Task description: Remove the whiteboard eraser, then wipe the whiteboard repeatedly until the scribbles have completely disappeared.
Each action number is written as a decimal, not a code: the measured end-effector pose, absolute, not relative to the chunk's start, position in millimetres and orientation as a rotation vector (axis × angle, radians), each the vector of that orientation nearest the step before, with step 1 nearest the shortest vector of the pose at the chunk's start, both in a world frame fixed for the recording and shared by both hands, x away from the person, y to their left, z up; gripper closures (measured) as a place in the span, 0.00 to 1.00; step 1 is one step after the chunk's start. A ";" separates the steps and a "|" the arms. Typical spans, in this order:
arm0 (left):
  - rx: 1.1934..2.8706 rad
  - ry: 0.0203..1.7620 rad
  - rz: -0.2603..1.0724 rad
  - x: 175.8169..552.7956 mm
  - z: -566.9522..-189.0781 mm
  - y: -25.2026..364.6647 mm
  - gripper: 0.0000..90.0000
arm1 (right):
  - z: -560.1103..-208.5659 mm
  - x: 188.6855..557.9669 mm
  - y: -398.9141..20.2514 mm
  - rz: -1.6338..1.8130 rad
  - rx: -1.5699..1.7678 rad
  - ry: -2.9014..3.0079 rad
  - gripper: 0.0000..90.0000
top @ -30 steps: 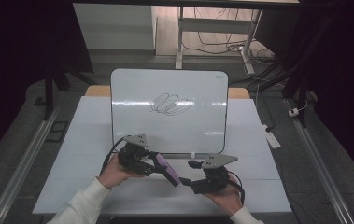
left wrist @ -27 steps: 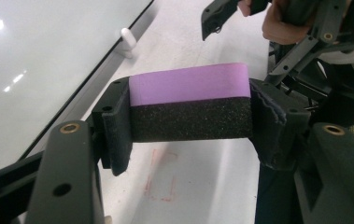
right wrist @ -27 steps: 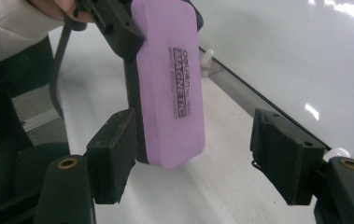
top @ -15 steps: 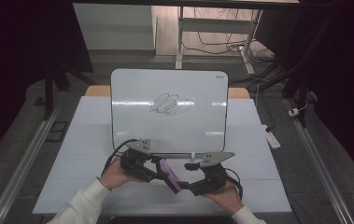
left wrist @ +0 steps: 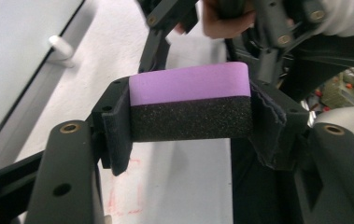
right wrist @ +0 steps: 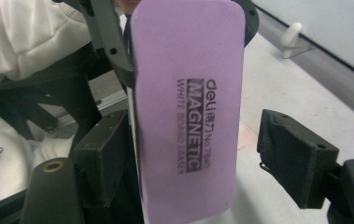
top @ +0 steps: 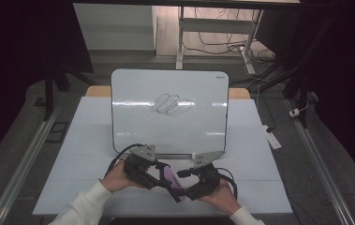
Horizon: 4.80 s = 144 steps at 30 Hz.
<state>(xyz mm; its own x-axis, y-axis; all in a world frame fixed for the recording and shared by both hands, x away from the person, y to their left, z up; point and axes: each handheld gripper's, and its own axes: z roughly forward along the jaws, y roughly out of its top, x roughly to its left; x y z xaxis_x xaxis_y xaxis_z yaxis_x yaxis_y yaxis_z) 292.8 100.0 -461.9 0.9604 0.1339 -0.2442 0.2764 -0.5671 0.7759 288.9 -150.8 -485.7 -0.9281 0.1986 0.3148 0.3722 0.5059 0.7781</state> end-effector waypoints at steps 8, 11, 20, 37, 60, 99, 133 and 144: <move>2.179 0.284 -0.200 292.5 -462.5 100.4 0.42 | -486.9 285.7 -148.9 -1.399 -0.453 -2.539 0.43; 2.180 0.292 -0.190 292.2 -462.0 101.3 0.42 | -485.4 284.8 -149.3 -1.411 -0.456 -2.555 0.44; 2.137 0.499 -0.102 291.6 -463.0 113.1 0.26 | -480.4 282.5 -155.1 -1.502 -0.539 -2.669 0.45; 2.059 1.007 0.133 246.1 -499.4 221.0 0.24 | -468.4 282.9 -173.1 -1.691 -0.857 -2.836 0.45; 1.997 1.119 0.168 244.8 -513.0 248.3 0.22 | -452.0 285.0 -191.7 -1.812 -1.049 -2.956 0.45; 1.992 1.125 0.151 247.1 -517.1 251.0 0.21 | -385.9 387.6 -165.1 -1.896 -1.505 -2.989 0.45; 1.988 1.123 0.147 246.3 -517.0 252.7 0.22 | -385.3 413.5 -117.5 -1.704 -1.512 -3.143 0.45; 1.989 1.124 0.147 246.0 -517.0 253.0 0.22 | -388.6 415.3 -102.3 -1.674 -1.468 -3.217 0.45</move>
